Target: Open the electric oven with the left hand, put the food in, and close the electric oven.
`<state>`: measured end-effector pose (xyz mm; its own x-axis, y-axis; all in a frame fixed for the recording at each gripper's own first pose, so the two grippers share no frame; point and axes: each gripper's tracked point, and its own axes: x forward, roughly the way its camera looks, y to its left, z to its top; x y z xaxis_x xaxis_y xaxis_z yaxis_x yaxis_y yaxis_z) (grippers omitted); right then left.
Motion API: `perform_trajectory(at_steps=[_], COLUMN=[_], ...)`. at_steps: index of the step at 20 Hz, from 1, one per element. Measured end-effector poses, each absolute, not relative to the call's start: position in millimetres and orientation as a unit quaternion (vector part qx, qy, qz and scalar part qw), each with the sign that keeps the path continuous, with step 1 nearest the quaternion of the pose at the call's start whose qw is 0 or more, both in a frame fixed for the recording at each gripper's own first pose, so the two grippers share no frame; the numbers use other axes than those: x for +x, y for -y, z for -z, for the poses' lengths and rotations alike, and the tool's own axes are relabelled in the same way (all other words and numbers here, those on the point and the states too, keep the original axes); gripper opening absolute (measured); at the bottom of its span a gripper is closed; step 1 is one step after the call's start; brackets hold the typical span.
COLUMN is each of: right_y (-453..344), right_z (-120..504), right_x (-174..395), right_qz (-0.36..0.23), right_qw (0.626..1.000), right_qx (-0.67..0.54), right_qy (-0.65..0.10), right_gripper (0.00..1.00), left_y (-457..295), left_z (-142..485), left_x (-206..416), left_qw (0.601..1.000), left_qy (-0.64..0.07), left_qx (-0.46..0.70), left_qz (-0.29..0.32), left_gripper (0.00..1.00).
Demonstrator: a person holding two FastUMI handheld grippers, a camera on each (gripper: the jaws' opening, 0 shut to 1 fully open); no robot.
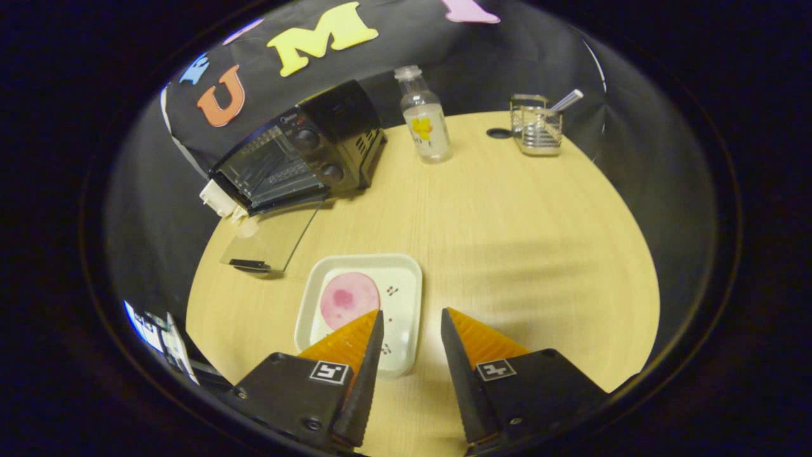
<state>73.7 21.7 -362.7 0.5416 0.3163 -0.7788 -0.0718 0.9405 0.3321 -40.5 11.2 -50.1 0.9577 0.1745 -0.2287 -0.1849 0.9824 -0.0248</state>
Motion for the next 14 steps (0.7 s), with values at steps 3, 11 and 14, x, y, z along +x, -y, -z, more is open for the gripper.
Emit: perform_trajectory(at_steps=[3,11,14], right_y=[-28.7,-24.6,-22.7], right_z=[376.2,394.1,391.9], right_x=[82.3,81.9,81.3], right_qz=[-0.121,-0.079,-0.111], right_qw=[0.850,0.775,0.759], right_qx=[0.137,0.163,0.186], right_qy=[-0.493,-0.605,-0.615], right_gripper=[0.41,0.12,0.10], left_y=[-12.7,-10.9,-10.3], left_z=[43.0,46.4,48.0], left_x=[-49.8,-63.9,-67.5], left_qw=[0.986,0.979,0.977], left_qy=[-0.116,-0.123,-0.122], left_qx=[-0.020,-0.033,-0.039], left_qz=[-0.116,-0.161,-0.168], left_gripper=[0.97,0.98,0.98])
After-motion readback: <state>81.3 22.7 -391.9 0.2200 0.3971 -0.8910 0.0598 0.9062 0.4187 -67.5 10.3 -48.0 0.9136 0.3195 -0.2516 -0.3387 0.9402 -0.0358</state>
